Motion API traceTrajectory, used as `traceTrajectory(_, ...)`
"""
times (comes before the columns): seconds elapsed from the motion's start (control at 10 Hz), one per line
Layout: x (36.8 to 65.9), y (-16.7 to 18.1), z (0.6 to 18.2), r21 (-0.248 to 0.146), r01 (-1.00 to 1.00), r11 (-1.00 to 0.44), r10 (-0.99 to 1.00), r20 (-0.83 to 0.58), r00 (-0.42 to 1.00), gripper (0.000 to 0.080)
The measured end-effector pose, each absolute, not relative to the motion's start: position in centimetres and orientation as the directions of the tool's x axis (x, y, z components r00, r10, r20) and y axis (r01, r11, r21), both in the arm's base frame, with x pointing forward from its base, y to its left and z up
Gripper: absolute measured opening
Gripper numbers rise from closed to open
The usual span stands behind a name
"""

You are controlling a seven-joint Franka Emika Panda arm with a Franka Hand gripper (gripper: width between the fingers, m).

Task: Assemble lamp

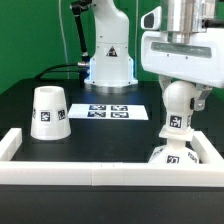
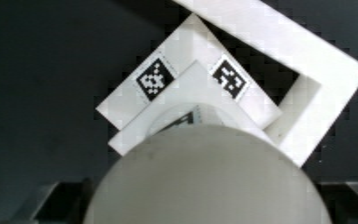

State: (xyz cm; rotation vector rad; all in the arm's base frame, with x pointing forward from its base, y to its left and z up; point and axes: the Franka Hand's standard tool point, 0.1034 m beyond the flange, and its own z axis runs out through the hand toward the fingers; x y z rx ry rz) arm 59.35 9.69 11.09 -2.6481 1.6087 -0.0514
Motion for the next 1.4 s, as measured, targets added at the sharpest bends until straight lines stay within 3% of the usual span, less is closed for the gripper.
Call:
traceTrajectory(0.3,59.3,9.6,11.0,-0.054,-0.934,-0.352,-0.936,-0.005,0.353,0.0579)
traceTrajectory(0.4,59.3,9.7,11.0,-0.054,-0.928,-0.368,-0.930,-0.004,0.369,0.0680)
traceTrajectory(0.6,59.3,9.8,11.0,-0.054,-0.927,-0.372,-0.928,-0.004,0.373,0.0697)
traceTrajectory(0.9,58.1,10.9,11.5,-0.045,-0.872,-0.487,-0.873,0.000,0.487,0.0698)
traceTrajectory(1.2,55.7,12.6,11.1,0.010,-0.782,-0.623,-0.781,0.044,0.622,0.0698)
traceTrajectory(1.4,54.7,12.6,10.2,0.002,-0.763,-0.647,-0.762,0.036,0.647,0.0698)
